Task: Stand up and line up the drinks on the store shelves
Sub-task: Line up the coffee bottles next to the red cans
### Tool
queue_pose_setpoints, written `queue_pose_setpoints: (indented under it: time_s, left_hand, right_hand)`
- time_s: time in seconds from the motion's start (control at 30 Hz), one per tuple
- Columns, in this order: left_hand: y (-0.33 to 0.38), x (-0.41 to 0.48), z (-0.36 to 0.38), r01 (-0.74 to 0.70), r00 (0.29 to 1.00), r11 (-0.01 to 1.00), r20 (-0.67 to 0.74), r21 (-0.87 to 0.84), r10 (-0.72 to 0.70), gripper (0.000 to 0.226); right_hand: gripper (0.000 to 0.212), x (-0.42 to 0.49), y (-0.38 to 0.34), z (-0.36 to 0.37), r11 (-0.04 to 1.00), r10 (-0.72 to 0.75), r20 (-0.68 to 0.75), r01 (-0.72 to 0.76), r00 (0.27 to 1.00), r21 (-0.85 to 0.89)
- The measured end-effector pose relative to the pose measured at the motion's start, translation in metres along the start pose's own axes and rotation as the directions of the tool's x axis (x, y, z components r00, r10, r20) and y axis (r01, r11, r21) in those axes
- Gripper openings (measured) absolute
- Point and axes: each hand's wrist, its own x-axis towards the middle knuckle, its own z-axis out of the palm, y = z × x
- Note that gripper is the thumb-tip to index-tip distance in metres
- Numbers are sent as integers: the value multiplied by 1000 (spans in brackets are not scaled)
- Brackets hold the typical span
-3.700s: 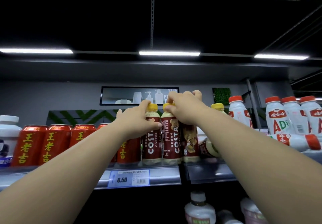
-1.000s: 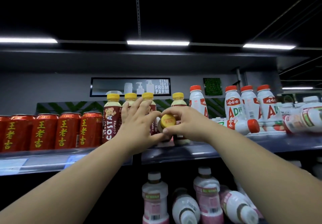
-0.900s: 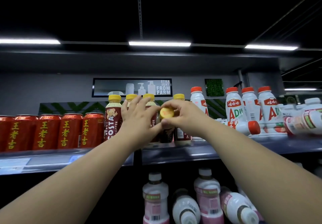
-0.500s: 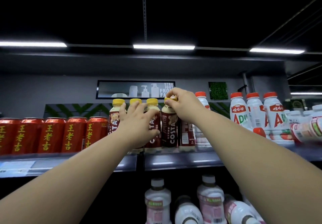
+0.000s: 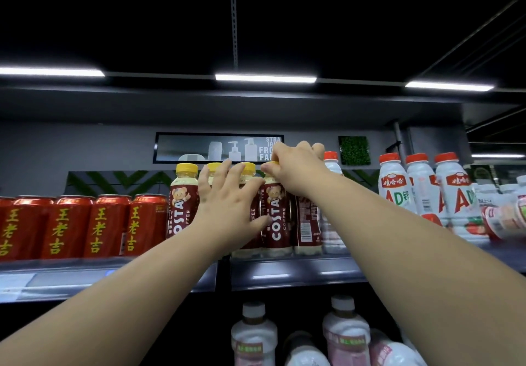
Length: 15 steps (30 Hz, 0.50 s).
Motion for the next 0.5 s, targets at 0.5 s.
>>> queue_pose_setpoints:
  time_s: [0.5]
  left_hand:
    - [48, -9, 27, -78, 993, 995, -91, -57, 72, 73]
  right_hand:
    - [62, -92, 62, 40, 932, 90, -341, 41, 936, 360]
